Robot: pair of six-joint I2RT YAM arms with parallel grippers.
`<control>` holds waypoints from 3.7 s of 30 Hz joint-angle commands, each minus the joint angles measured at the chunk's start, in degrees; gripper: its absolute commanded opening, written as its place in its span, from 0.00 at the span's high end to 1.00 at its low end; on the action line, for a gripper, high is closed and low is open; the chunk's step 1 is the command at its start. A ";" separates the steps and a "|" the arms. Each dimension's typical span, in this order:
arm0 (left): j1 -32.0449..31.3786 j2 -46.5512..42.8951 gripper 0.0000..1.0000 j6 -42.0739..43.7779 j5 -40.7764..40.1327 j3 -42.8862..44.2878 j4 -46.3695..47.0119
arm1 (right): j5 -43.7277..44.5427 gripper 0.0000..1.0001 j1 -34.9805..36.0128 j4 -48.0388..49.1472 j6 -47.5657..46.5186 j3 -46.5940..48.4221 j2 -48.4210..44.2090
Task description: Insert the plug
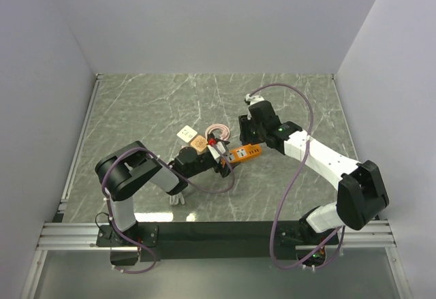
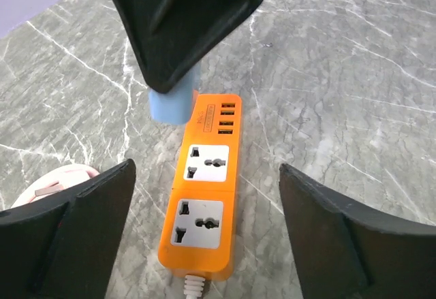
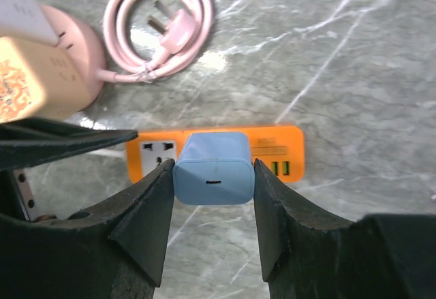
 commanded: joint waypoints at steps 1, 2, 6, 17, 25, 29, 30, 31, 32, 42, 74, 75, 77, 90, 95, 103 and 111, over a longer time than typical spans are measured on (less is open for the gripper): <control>-0.29 -1.81 0.10 -0.34 1.51 -0.01 0.53 | 2.56 1.00 -0.49 0.22 -0.90 1.67 -2.19; -0.29 -1.55 0.17 -0.16 1.60 0.34 -0.53 | 2.21 1.00 -0.49 0.40 -0.99 1.23 -2.19; -0.29 -0.40 0.25 0.28 0.82 1.40 -2.21 | 1.94 1.00 -0.49 0.40 -1.17 1.05 -0.97; -0.20 2.32 0.48 1.51 -5.16 5.00 -8.54 | -1.75 1.00 -0.41 1.19 -0.99 -0.18 2.02; -0.20 3.55 0.52 1.07 -8.15 6.14 -10.73 | -2.36 1.00 0.21 1.02 -0.82 -0.01 4.05; -0.20 4.08 0.57 0.98 -9.29 6.67 -11.35 | -2.45 1.00 0.56 1.45 -0.64 -0.36 4.84; -0.20 4.43 0.57 1.07 -9.73 6.85 -11.70 | -2.36 1.00 0.65 1.46 -0.73 -0.36 4.93; -0.20 4.61 0.57 0.98 -9.91 6.94 -11.88 | -2.36 1.00 0.65 1.54 -0.82 -0.45 4.93; -0.20 4.78 0.57 1.07 -10.00 7.02 -12.05 | -2.36 1.00 0.65 1.63 -0.82 -0.36 5.19; -0.20 4.70 0.62 1.16 -10.17 6.59 -11.61 | -2.19 1.00 1.18 1.63 -1.17 0.61 7.91; -0.11 -0.92 0.67 0.11 -10.17 4.56 -13.19 | 1.24 1.00 6.10 1.63 1.73 -0.18 10.38; -0.20 -1.45 0.66 0.10 -10.26 4.48 -13.81 | 1.33 1.00 6.01 1.72 1.73 -0.27 9.68; -0.20 -3.11 0.61 0.02 -10.96 4.30 -16.00 | 1.50 1.00 6.01 1.55 1.91 -0.18 7.92; -0.20 -15.07 0.33 -3.23 -7.71 1.84 -21.54 | 0.98 0.44 5.57 3.56 1.38 -1.41 0.36; -0.20 -20.78 0.29 -4.73 -7.89 0.70 -24.09 | 0.01 0.34 5.13 4.79 0.85 -2.12 -0.70; -0.20 -28.25 0.28 -8.85 -13.94 -0.88 -27.60 | 1.94 0.26 4.52 5.94 1.47 -2.03 0.18; 5.40 -38.72 0.08 -17.99 -31.53 2.36 -38.39 | 5.81 0.07 0.13 13.05 1.99 -4.75 -6.40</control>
